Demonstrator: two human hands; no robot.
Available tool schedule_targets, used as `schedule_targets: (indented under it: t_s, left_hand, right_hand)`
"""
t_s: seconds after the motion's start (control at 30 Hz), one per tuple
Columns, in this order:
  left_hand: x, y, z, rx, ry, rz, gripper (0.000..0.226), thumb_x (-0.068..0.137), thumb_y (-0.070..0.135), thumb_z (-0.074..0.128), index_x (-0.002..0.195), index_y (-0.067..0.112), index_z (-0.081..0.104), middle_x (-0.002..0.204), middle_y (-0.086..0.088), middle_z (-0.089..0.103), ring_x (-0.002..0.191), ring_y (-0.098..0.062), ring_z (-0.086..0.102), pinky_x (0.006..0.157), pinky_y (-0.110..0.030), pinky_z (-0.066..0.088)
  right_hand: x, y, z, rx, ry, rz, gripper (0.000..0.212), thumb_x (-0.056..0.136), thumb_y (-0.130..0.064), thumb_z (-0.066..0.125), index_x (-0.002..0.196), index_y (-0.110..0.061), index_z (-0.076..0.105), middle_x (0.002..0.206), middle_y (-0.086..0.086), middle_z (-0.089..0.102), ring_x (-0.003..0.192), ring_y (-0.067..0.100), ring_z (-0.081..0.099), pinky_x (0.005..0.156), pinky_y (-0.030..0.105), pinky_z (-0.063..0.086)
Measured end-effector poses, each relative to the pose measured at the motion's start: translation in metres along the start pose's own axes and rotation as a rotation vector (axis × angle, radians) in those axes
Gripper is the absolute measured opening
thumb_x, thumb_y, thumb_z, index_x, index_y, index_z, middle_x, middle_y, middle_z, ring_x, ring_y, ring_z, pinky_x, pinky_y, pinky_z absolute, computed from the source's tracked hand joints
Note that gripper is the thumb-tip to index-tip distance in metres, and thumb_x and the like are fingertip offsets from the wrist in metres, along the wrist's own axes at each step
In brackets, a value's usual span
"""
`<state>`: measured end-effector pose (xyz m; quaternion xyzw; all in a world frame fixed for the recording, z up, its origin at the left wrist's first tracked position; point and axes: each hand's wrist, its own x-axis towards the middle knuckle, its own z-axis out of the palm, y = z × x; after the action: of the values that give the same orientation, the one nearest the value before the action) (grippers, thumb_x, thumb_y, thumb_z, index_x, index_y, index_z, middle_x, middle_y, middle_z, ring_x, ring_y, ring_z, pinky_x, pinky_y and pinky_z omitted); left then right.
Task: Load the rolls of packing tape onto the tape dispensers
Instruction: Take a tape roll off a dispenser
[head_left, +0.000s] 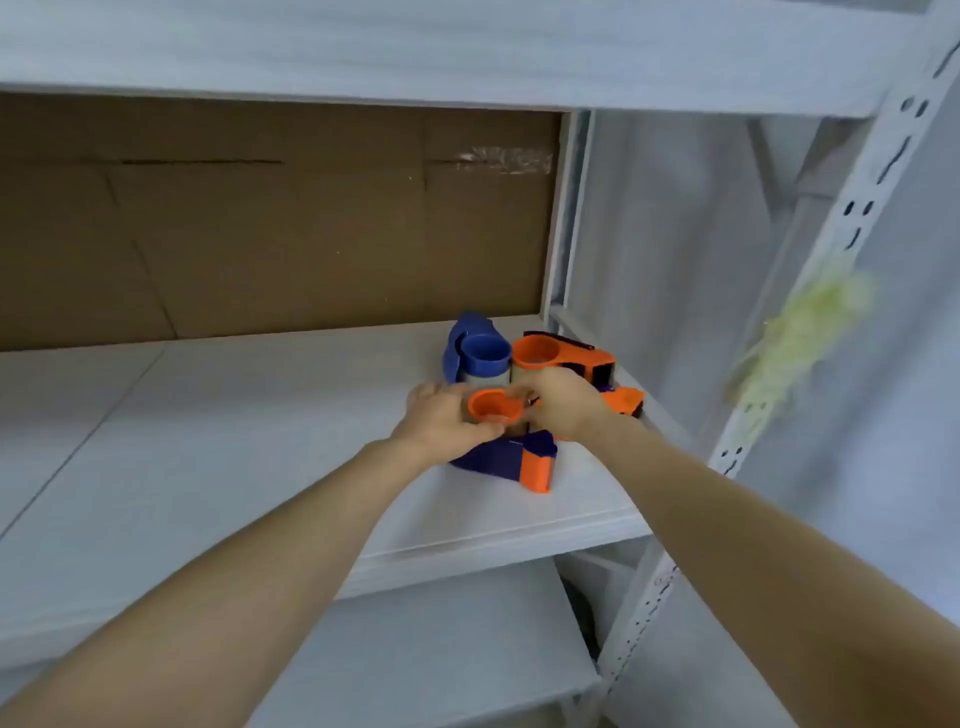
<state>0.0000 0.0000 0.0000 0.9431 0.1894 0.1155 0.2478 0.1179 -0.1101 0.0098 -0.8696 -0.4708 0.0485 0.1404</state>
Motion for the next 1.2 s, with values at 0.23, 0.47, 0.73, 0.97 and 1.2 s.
schedule_targets:
  t_s: [0.23, 0.47, 0.73, 0.97, 1.2]
  left_hand:
    - [0.018, -0.013, 0.011, -0.325, -0.232, -0.371, 0.086, 0.083, 0.042, 0.066, 0.149, 0.013, 0.019, 0.148, -0.010, 0.037, 0.132, -0.023, 0.042, 0.097, -0.027, 0.039]
    - [0.019, -0.024, 0.019, -0.287, -0.221, -0.305, 0.073, 0.077, 0.040, 0.073, 0.138, 0.017, 0.040, 0.107, 0.002, 0.055, 0.099, -0.014, 0.054, 0.084, -0.024, 0.047]
    - [0.019, -0.029, 0.020, -0.266, -0.199, -0.324, 0.086, 0.077, 0.046, 0.070, 0.147, 0.022, 0.026, 0.113, -0.001, 0.054, 0.099, -0.013, 0.051, 0.082, -0.022, 0.045]
    - [0.015, -0.028, 0.019, -0.276, -0.189, -0.354, 0.076, 0.079, 0.045, 0.068, 0.142, 0.014, 0.037, 0.123, -0.003, 0.058, 0.108, -0.015, 0.057, 0.090, -0.026, 0.050]
    - [0.010, -0.031, 0.004, -0.365, -0.126, -0.435, 0.103, 0.076, 0.038, 0.075, 0.151, 0.018, 0.006, 0.153, -0.008, 0.027, 0.138, -0.022, 0.034, 0.104, -0.028, 0.035]
  right_hand:
    - [0.043, 0.008, 0.014, -0.291, -0.226, -0.236, 0.023, 0.085, -0.030, 0.057, 0.074, -0.039, 0.039, 0.077, -0.006, 0.056, 0.074, 0.015, 0.056, 0.071, 0.033, 0.051]
    - [0.051, 0.008, 0.019, -0.300, -0.231, -0.324, 0.010, 0.082, -0.023, 0.061, 0.088, -0.021, 0.052, 0.086, 0.000, 0.060, 0.079, 0.019, 0.057, 0.073, 0.032, 0.052]
    - [0.046, 0.021, 0.013, -0.122, -0.197, -0.317, 0.033, 0.086, -0.022, 0.063, 0.118, -0.019, 0.062, 0.108, 0.002, 0.066, 0.099, 0.022, 0.060, 0.083, 0.035, 0.053]
    - [0.041, 0.016, -0.011, 0.728, -0.067, -0.168, 0.032, 0.085, 0.000, 0.063, 0.117, -0.002, 0.061, 0.105, 0.005, 0.068, 0.090, 0.005, 0.065, 0.073, 0.011, 0.051]
    - [0.054, -0.021, -0.033, 1.435, -0.033, -0.006, 0.025, 0.091, -0.006, 0.054, 0.115, -0.003, 0.059, 0.093, 0.006, 0.066, 0.091, 0.021, 0.063, 0.083, 0.029, 0.050]
